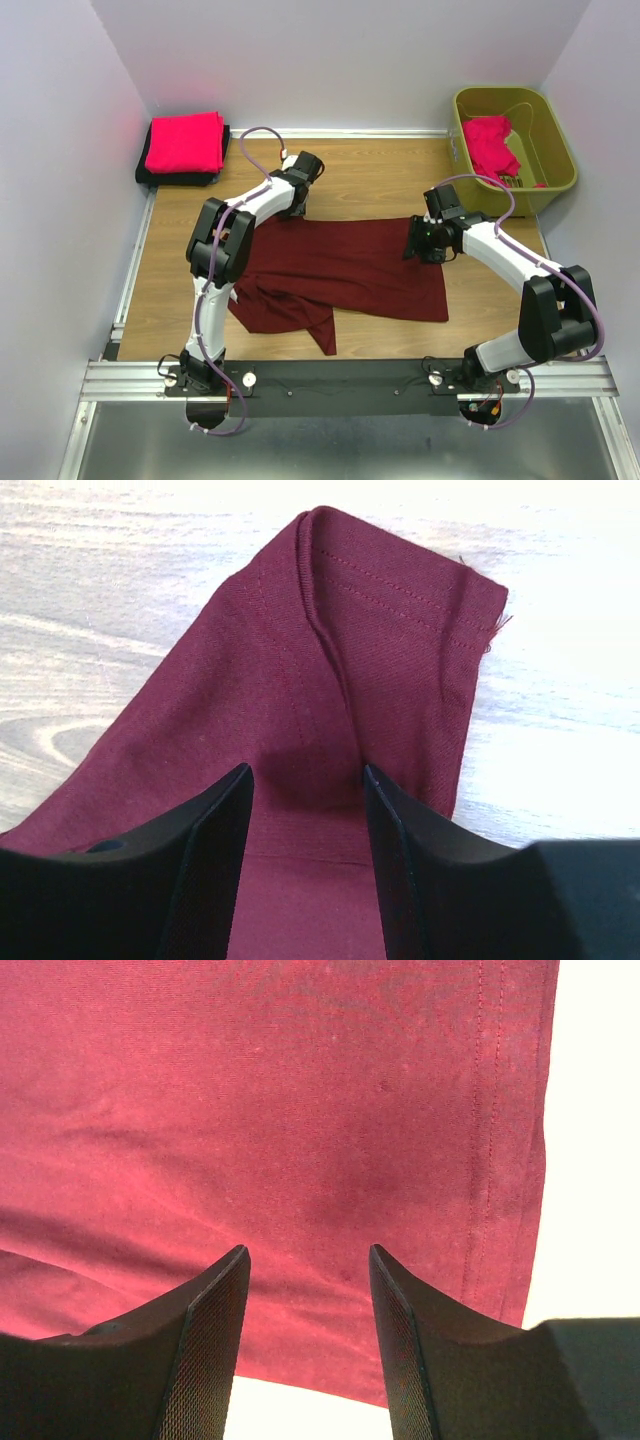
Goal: Fold and stack the t-shirts
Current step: Flatten the tshirt out
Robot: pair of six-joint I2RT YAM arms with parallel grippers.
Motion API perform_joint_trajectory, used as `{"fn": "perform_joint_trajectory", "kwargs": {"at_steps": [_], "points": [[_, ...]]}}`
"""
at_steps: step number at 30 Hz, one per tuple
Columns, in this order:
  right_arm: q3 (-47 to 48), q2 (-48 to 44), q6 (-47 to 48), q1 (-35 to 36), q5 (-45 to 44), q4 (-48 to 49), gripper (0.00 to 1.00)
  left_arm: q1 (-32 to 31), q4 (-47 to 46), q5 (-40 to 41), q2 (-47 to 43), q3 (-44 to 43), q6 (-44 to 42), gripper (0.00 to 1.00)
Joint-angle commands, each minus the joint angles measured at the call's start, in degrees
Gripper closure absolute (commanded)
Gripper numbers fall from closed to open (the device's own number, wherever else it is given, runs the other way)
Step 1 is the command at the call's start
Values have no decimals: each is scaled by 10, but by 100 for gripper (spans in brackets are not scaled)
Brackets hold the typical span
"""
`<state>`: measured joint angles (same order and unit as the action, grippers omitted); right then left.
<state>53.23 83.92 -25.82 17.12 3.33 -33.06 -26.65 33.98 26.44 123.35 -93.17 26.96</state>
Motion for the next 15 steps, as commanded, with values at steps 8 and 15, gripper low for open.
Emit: {"fn": "perform_joint_trajectory", "kwargs": {"at_steps": [8, 15], "points": [[-9, 7, 10, -1, -1, 12, 42, 3, -8, 11, 22, -5, -9, 82], [-3, 7, 14, -1, -10, 12, 42, 19, -1, 46, -12, -10, -32, 90]]}}
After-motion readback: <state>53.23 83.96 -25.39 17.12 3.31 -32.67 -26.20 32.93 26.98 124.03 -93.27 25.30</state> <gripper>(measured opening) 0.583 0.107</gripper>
